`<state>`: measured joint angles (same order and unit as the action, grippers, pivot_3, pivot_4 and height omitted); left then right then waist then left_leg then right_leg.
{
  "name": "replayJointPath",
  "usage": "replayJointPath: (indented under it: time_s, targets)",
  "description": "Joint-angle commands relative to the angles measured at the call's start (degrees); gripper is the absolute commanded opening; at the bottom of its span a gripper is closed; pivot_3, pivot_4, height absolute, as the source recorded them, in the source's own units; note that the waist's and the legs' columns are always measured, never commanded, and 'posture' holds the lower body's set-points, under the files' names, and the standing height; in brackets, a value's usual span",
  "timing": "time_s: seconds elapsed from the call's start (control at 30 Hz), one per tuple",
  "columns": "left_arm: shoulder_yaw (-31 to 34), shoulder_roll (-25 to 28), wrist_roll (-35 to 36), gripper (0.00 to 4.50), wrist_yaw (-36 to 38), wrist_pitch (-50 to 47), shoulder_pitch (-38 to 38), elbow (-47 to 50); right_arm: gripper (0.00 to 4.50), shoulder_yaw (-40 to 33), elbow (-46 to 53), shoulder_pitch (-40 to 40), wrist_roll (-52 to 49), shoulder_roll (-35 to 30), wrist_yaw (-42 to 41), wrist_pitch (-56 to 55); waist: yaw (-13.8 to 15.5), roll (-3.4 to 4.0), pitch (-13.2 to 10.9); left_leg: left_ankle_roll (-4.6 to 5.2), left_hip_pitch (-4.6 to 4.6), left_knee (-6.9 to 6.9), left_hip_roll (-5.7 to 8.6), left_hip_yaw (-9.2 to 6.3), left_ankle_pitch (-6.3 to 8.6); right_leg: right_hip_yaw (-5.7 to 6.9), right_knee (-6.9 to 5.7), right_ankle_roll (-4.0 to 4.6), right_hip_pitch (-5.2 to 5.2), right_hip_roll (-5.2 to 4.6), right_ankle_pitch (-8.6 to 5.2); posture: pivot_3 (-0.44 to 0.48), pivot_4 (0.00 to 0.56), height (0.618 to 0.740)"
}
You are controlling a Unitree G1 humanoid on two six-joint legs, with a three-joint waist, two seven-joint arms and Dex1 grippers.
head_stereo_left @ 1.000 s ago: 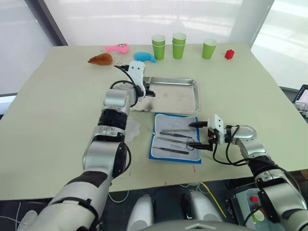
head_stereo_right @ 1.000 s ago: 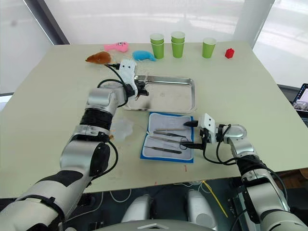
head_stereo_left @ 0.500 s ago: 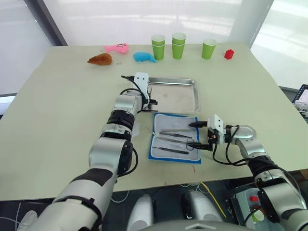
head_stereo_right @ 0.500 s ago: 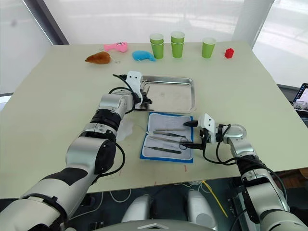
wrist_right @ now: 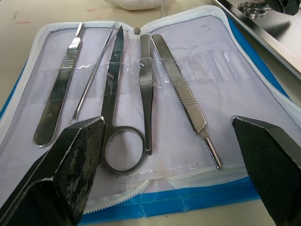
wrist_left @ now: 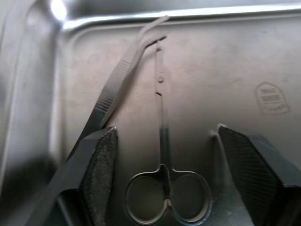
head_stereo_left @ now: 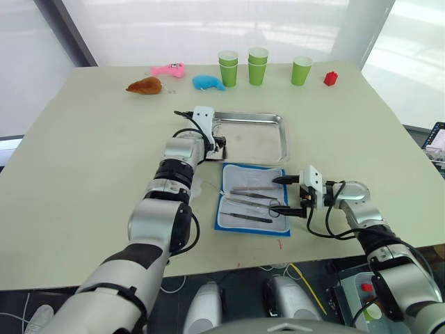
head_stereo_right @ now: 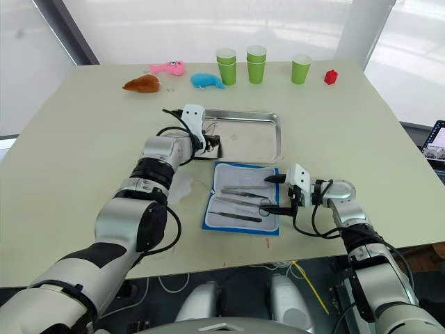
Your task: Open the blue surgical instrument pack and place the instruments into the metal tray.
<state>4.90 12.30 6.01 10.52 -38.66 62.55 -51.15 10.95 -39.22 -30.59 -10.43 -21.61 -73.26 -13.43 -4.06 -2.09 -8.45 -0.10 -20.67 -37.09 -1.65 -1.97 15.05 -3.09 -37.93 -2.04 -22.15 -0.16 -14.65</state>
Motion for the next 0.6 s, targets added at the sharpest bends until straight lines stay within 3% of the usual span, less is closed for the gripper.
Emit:
replayJointPath:
  time_s: [0.03, 0.27, 0.47, 0.6]
  targets:
    - [-1.15, 1.16, 1.40, 3.45, 4.75, -2.83, 0.47, 10.30, 4.50, 5.10, -6.28, 3.67, 7.12, 0.30, 1.65, 1.84, -0.04, 0.00, 0.00, 0.00, 0.00, 0.00, 0.00, 0.00, 0.00, 0.00, 0.00, 0.00, 0.00, 0.00, 0.00, 0.000, 0.150, 0.740]
    - [-7.31, 7.88, 6.04, 3.45, 22.95, -8.32, -7.68, 32.00, 4.50, 5.08, -6.22, 3.66, 7.11, 0.57, 1.83, 1.88, -0.25, 0.08, 0.02, -0.08, 0.07, 0.06, -0.01, -0.01, 0.01, -0.09, -0.01, 0.00, 0.01, 0.01, 0.00, 0.000, 0.150, 0.740]
    - [-5.23, 15.83, 14.75, 3.45, 39.71, -6.60, -15.56, 43.86, 4.50, 5.11, -6.57, 3.24, 7.24, 0.87, 1.87, 1.71, -0.32, 0.10, 0.00, -0.25, 0.15, 0.22, -0.09, -0.05, -0.07, -0.11, 0.01, 0.02, 0.00, 0.02, -0.01, 0.000, 0.150, 0.740]
    - [-5.06, 27.11, 19.60, 3.45, 61.95, 4.78, -22.33, 48.48, 4.50, 5.00, -6.57, 3.14, 7.31, 1.07, 1.85, 1.73, -0.90, 0.14, -0.03, -0.26, 0.31, 0.42, -0.13, 0.08, -0.07, -0.31, 0.04, 0.07, 0.00, 0.06, -0.03, 0.000, 0.150, 0.740]
